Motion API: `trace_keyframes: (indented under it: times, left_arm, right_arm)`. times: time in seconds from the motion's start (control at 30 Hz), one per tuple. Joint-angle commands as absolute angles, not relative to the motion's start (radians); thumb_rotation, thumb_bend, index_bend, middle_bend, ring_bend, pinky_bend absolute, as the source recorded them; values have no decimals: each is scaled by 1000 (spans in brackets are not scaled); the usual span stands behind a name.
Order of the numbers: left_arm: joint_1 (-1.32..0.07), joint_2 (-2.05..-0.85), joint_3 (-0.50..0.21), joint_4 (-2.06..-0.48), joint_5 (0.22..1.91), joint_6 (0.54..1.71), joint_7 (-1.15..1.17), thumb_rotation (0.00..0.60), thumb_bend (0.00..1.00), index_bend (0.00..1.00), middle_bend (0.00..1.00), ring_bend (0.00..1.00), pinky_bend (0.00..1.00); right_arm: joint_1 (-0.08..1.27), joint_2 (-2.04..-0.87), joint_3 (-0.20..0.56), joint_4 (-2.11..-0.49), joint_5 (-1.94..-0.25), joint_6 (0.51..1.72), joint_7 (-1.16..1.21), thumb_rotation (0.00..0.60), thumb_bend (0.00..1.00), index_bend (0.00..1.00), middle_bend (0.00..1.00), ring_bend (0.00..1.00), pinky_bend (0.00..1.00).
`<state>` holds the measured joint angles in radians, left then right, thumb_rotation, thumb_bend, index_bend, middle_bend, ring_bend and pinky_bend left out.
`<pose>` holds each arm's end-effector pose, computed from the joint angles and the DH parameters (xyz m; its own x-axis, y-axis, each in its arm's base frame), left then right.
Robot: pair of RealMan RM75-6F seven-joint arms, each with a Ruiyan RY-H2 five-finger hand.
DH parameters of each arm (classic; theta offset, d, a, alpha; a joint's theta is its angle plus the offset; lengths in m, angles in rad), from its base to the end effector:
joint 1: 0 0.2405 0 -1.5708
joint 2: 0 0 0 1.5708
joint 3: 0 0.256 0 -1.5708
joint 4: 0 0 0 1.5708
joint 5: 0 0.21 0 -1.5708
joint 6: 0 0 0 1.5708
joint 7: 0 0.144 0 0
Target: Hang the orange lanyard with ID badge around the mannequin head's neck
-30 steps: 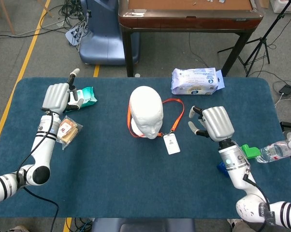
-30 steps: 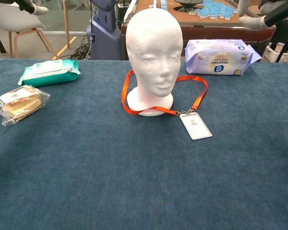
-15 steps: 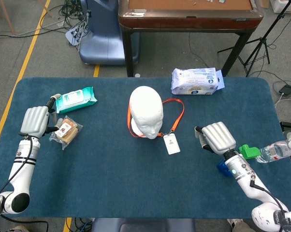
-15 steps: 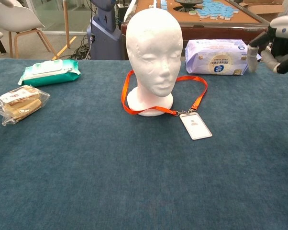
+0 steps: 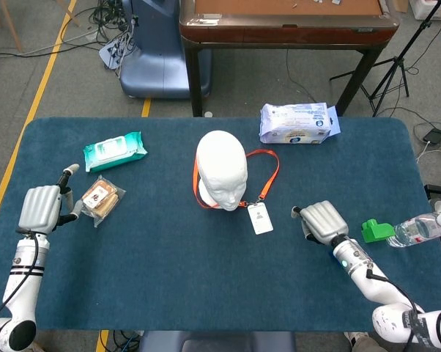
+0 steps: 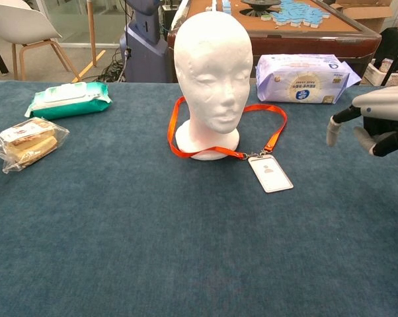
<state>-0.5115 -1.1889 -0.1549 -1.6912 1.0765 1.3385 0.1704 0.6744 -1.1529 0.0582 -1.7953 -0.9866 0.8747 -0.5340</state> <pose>-0.2323 0.3143 0.1386 0.3248 -0.0342 0.9452 0.9450 -0.0295 -0.3258 -0.2043 -0.3041 0.0648 0.6422 -0.3839 0.6635 -0.7664 -0.3404 0.5448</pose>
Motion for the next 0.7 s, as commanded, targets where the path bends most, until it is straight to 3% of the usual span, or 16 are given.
trace_keyframes:
  times: [0.03,0.7]
  left_arm:
    - [-494,-1179,-148,-1708,1101,1348,164,600,360,147,728,726,906]
    - [-438,-1151,-158,-1761,1173,1343,150,600,359,148,728,726,906]
  right_arm:
    - [703,-1208,44,-1751,-942,861,-578,600,841,309,1000,1000,1000]
    - [791,-1454,46,-1552,-824,847,-620,600,841,296,1000,1000,1000]
